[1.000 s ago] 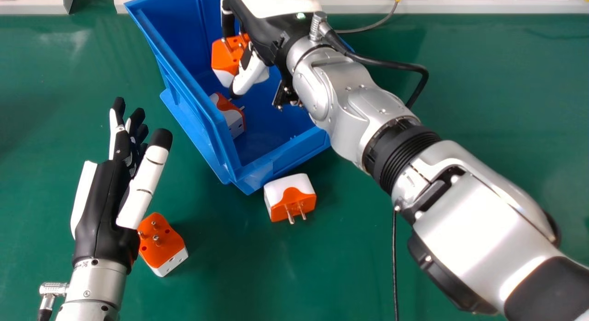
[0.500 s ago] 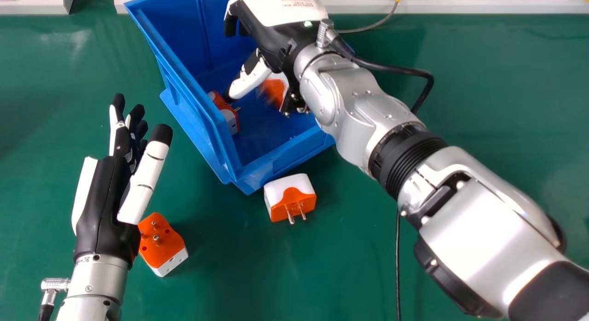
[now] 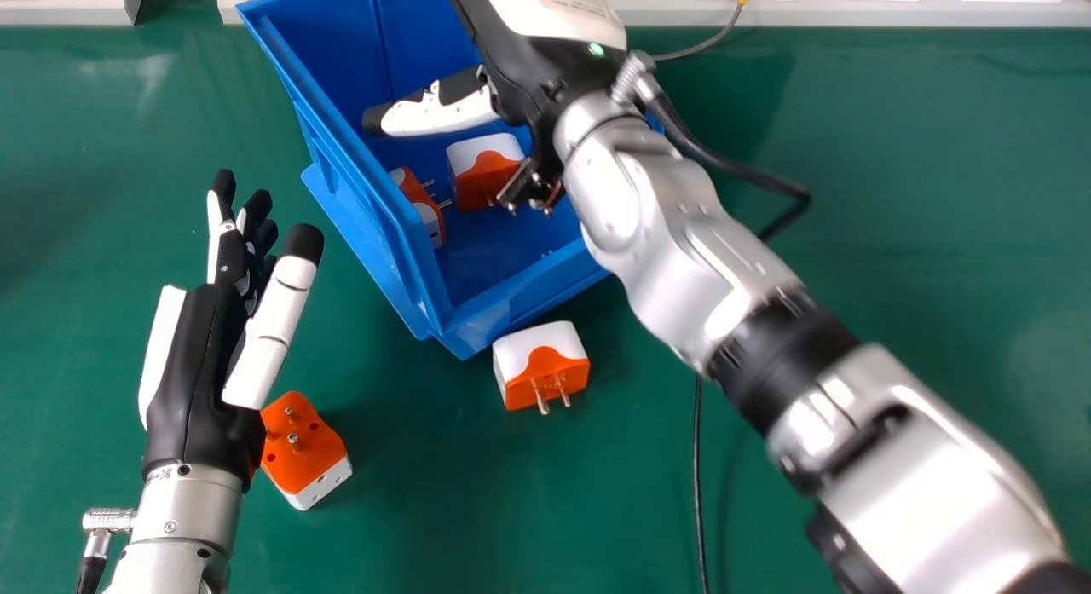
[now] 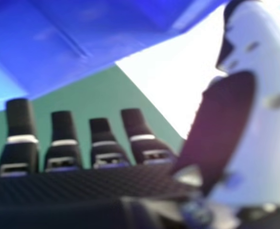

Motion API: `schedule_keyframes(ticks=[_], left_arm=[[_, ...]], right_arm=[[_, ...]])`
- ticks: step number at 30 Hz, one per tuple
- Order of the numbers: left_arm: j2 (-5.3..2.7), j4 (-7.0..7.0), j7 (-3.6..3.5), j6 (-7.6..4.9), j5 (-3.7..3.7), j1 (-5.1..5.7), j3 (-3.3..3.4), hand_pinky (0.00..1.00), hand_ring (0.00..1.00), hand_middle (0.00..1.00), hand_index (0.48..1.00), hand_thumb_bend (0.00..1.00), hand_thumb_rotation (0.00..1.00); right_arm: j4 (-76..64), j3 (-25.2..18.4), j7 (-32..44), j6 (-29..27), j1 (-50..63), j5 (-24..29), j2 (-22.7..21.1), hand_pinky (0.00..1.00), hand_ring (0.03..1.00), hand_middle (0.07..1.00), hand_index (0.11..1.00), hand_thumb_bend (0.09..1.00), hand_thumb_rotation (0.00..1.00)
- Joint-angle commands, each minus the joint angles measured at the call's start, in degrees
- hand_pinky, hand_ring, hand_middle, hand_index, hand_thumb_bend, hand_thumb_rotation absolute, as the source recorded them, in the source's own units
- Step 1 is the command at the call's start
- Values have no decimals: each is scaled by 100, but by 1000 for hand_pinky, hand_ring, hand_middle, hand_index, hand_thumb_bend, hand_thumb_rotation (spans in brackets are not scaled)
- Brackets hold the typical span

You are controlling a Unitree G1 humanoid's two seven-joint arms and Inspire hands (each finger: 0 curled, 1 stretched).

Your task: Pick all objects and put in blue box

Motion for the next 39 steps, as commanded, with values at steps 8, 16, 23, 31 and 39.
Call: schedule_keyframes(ticks=[8, 16, 23, 31, 39], left_arm=[[3, 44, 1, -92, 21, -111, -25, 1000, 1000, 1000, 1000, 671, 821], [23, 241, -6, -223, 54, -121, -10, 1000, 1000, 1000, 1000, 656, 816], [-3, 272, -6, -266, 25, -89, -21, 1000, 1000, 1000, 1000, 656, 814], [-50, 223, 27, -274, 22, -58, -42, 1000, 1000, 1000, 1000, 655, 814], [-51, 221, 30, -310, 20, -50, -56, 1000, 1000, 1000, 1000, 660, 817]], right_arm=[[-4567, -373, -202, -364, 3540, -430, -1335, 674, 809, 848, 818, 448, 328], [-5801, -394, -564, -555, 5821, -759, -1637, 639, 781, 821, 802, 466, 337], [-5382, -252, -1016, -613, 6552, -1047, -1328, 621, 777, 828, 811, 498, 362], [-4269, -57, -1022, -401, 6329, -1311, -1073, 641, 795, 849, 843, 541, 414], [-3154, 153, -697, 419, 5479, -1514, -608, 668, 795, 827, 849, 605, 514]])
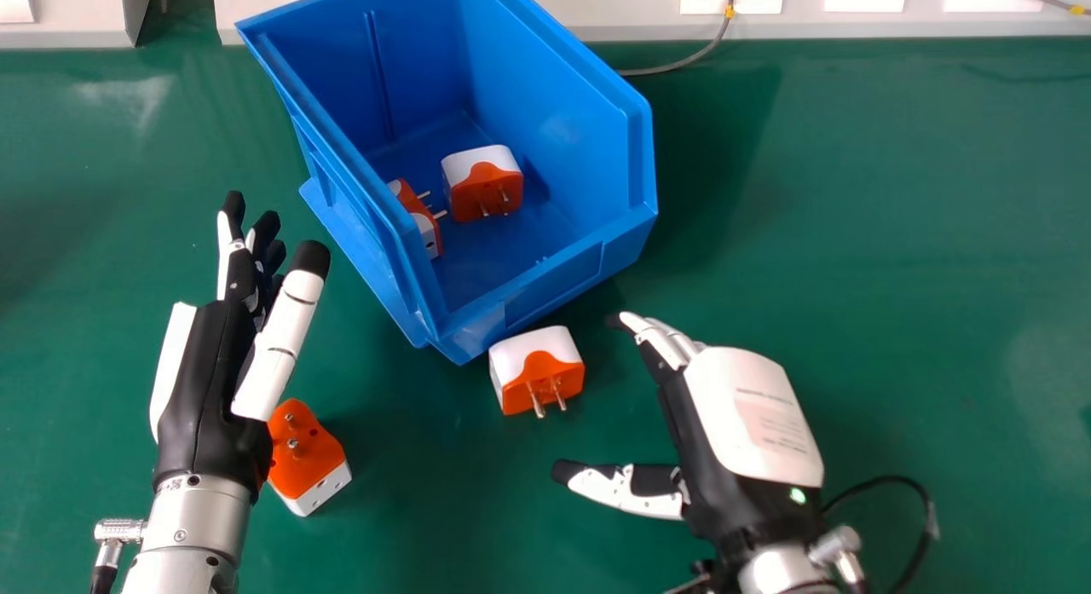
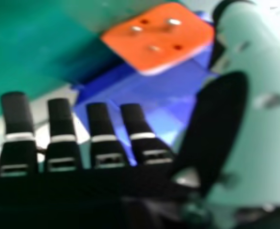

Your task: Pick all objects and put in blue box

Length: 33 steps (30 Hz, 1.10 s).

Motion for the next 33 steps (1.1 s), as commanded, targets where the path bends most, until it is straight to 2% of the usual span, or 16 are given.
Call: schedule_keyframes(ticks=[1, 6, 9, 21, 33], left_arm=[[-29, -97, 9, -159, 19, -33, -15, 1000, 1000, 1000, 1000, 660, 817], [-23, -110, 23, -157, 26, -35, -32, 1000, 1000, 1000, 1000, 659, 819], [-20, -111, 18, -160, 18, -31, -34, 1000, 1000, 1000, 1000, 659, 819], [-10, -97, -9, -165, -28, -34, -16, 1000, 1000, 1000, 1000, 664, 821], [-1, -136, -7, -133, -33, -45, -12, 1000, 1000, 1000, 1000, 668, 823]], right_arm=[[171, 60, 188, 299, -301, -56, 193, 668, 795, 827, 849, 605, 514], [464, 187, 991, 1232, -815, -97, 534, 693, 816, 855, 867, 636, 540], [632, 231, 1197, 1538, -1049, -96, 624, 703, 833, 879, 895, 645, 556], [1491, 327, 1052, 1596, -1722, -18, 655, 778, 875, 913, 938, 661, 595], [1305, 569, 1239, 1739, -1726, -117, 547, 763, 872, 902, 919, 656, 597]])
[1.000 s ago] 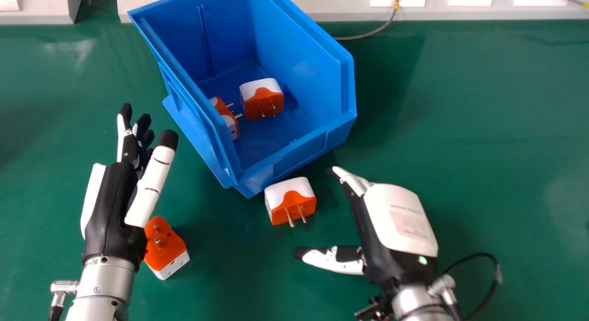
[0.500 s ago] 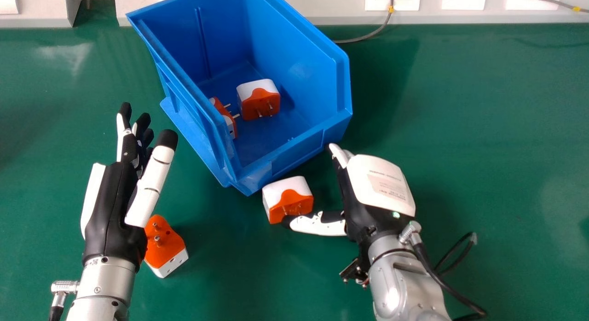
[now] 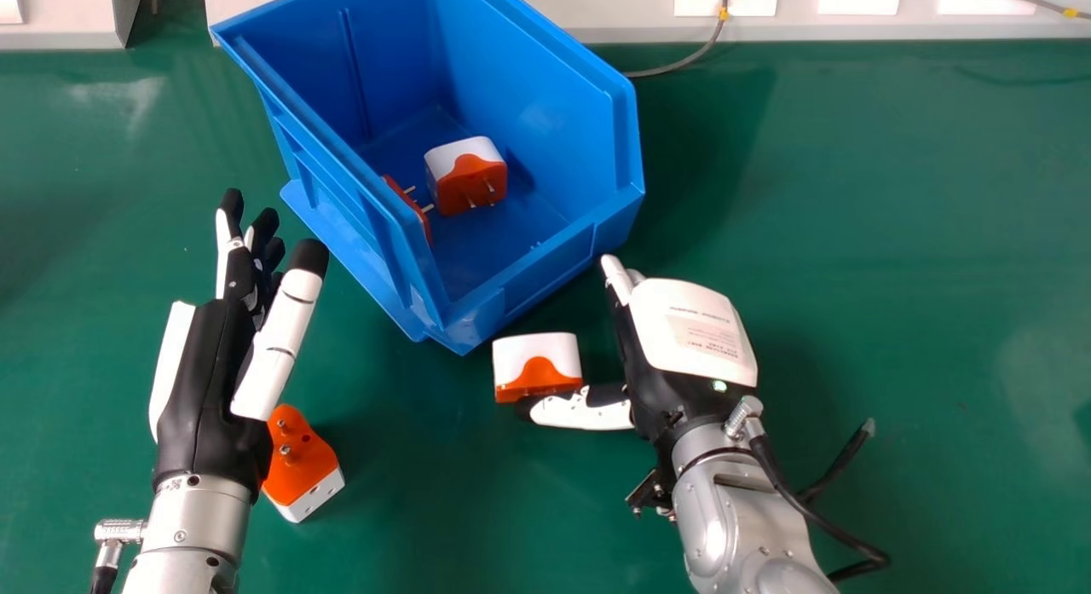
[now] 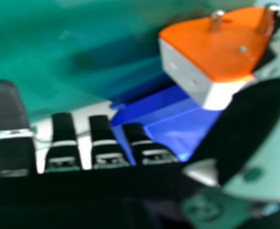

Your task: Pick all objects and put in blue box

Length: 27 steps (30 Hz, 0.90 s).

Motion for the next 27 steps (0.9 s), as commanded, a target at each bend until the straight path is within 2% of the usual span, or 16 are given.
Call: schedule_keyframes(ticks=[1, 8, 15, 24, 27], left_arm=[[1, -139, -24, -77, -19, -55, -1, 1000, 1000, 1000, 1000, 669, 823], [0, -150, -19, -56, -12, -76, -11, 1000, 1000, 1000, 1000, 676, 825], [13, -103, -5, -19, 4, -160, -13, 1000, 1000, 1000, 1000, 674, 825], [16, -107, 9, 23, 31, -228, -21, 1000, 1000, 1000, 1000, 668, 824], [7, -56, 9, 5, 26, -249, -19, 1000, 1000, 1000, 1000, 664, 824]], right_arm=[[-37, 133, 262, 68, 140, 55, -24, 762, 872, 901, 917, 655, 596], [-402, 244, 520, 151, 283, 76, -138, 760, 874, 898, 903, 653, 595], [-795, 321, 616, 89, 533, 106, -189, 766, 867, 878, 872, 660, 579], [-737, 495, 669, -23, 465, 25, -173, 718, 810, 820, 794, 665, 541], [-670, 507, 671, -80, 393, 29, -170, 704, 796, 809, 779, 663, 533]])
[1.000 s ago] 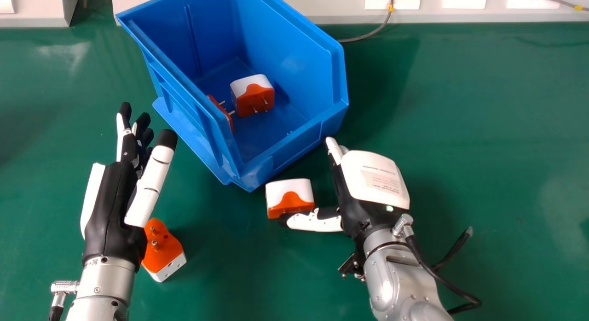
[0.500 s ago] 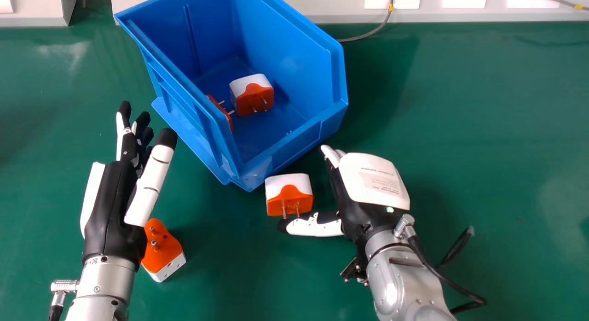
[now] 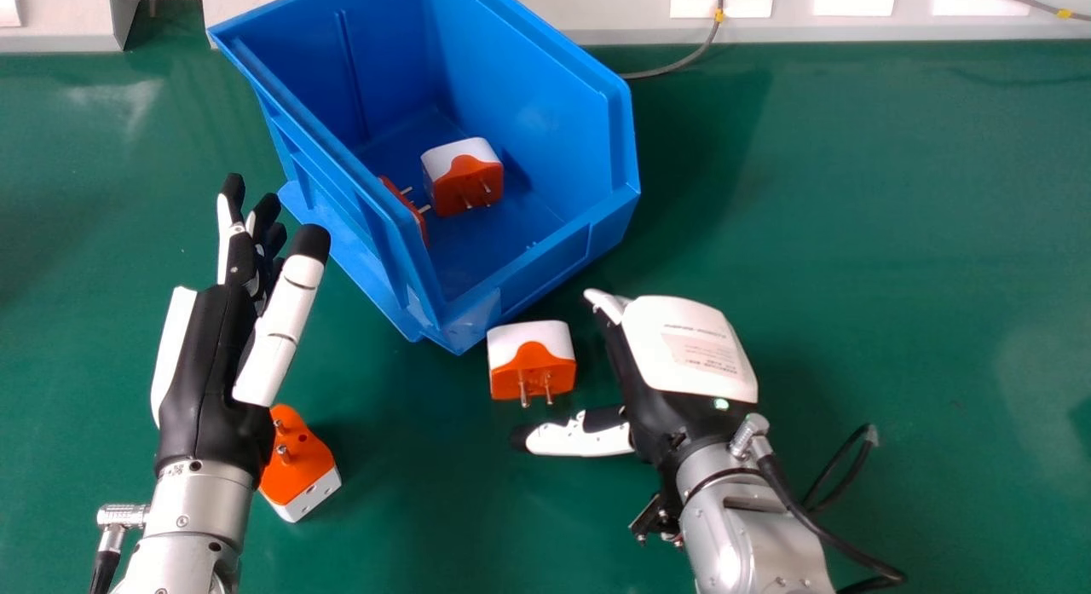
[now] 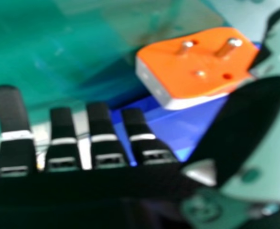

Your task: Pick all objects and put in blue box

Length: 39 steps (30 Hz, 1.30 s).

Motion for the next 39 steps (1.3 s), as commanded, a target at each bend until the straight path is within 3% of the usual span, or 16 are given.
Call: schedule_keyframes(ticks=[1, 14, 32, 39], left_arm=[[-2, -44, 2, -69, 24, -91, -19, 1000, 1000, 1000, 1000, 663, 823], [-56, -78, 60, -74, 62, -73, -55, 1000, 1000, 1000, 1000, 650, 821], [-86, -168, 132, -85, 70, -41, -128, 1000, 1000, 1000, 1000, 652, 820], [-113, -206, 128, -69, 65, -30, -135, 1000, 1000, 1000, 1000, 655, 821]], right_arm=[[141, 183, 228, -202, -8, 162, 101, 699, 791, 805, 772, 660, 527], [271, 239, 252, -340, -194, 147, 74, 574, 686, 752, 741, 633, 475], [469, 358, 127, -386, -378, 47, 125, 530, 661, 746, 726, 630, 462], [503, 420, 86, -444, -411, 18, 87, 441, 558, 677, 708, 619, 441]])
